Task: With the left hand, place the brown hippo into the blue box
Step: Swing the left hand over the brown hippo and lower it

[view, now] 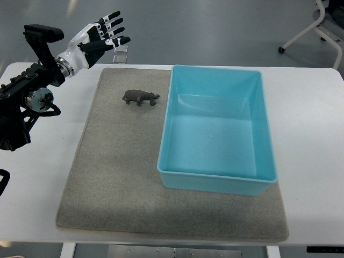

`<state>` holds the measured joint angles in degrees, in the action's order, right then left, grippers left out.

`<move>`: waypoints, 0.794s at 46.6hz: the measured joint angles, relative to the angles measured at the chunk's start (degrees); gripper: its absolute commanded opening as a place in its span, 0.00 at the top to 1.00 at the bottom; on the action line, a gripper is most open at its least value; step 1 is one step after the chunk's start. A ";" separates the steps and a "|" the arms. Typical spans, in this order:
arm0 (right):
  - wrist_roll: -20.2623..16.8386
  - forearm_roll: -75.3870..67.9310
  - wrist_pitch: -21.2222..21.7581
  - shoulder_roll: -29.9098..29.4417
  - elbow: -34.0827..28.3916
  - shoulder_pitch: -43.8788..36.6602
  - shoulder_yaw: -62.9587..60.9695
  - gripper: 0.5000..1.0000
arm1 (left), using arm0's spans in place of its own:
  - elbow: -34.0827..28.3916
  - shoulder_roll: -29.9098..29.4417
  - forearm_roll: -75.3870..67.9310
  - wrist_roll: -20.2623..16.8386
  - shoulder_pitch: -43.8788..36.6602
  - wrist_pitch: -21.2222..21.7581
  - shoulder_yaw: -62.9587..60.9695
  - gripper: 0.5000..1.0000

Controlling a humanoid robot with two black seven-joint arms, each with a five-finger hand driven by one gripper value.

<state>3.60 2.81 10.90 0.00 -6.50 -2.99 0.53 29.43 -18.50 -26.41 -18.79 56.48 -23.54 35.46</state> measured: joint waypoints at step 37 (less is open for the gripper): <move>0.00 0.00 0.00 0.00 0.00 0.00 0.00 0.13 | 12.11 -6.04 -46.48 0.46 6.01 2.44 -9.18 0.02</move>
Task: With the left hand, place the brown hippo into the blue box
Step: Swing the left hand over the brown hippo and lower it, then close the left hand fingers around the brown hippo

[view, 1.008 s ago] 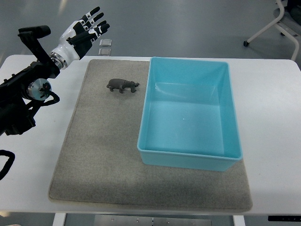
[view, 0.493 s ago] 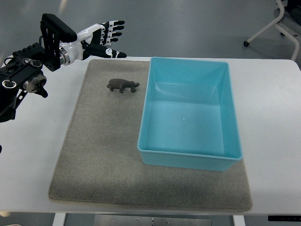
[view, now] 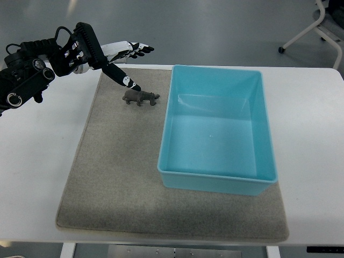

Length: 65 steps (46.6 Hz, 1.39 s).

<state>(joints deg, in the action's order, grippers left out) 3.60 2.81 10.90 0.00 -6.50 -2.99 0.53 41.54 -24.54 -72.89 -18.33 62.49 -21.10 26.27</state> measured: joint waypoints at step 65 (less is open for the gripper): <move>0.00 0.00 0.00 0.00 0.00 0.00 0.00 0.13 | -0.83 2.22 -17.63 -0.04 0.24 1.15 -4.91 0.04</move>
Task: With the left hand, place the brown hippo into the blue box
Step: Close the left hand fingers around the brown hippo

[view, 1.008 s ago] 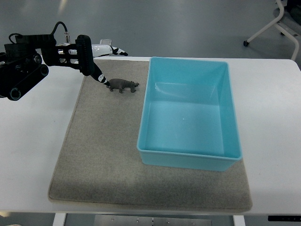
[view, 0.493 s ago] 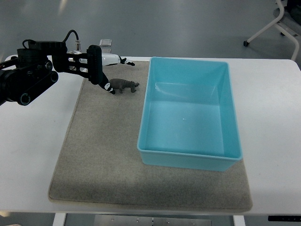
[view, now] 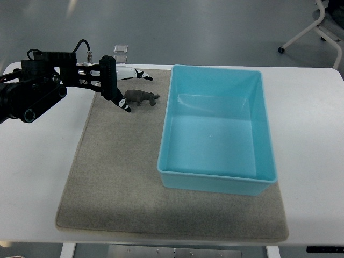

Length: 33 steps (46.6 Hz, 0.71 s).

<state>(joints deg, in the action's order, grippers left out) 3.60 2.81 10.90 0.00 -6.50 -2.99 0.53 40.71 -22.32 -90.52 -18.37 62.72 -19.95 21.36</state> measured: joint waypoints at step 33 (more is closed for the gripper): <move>0.00 0.00 0.00 0.00 0.00 0.00 0.00 0.13 | -0.37 0.52 -0.01 -0.08 -0.58 -1.14 -0.69 0.20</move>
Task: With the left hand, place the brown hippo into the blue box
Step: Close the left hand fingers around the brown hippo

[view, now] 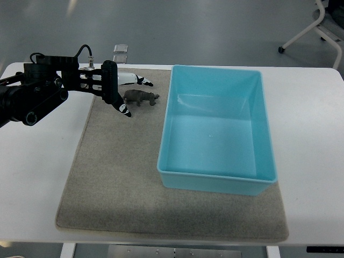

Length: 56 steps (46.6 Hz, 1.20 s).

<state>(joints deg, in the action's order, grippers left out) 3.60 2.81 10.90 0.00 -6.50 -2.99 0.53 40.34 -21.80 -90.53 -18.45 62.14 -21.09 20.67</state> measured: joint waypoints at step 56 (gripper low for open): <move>0.00 0.00 0.00 0.00 0.00 0.01 0.00 0.13 | -0.01 0.71 -0.95 -0.02 0.03 1.21 -1.24 0.95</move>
<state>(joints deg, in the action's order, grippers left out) 3.60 2.81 10.90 0.00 -6.50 -2.98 0.53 40.33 -21.09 -91.49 -18.47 62.17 -19.88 19.43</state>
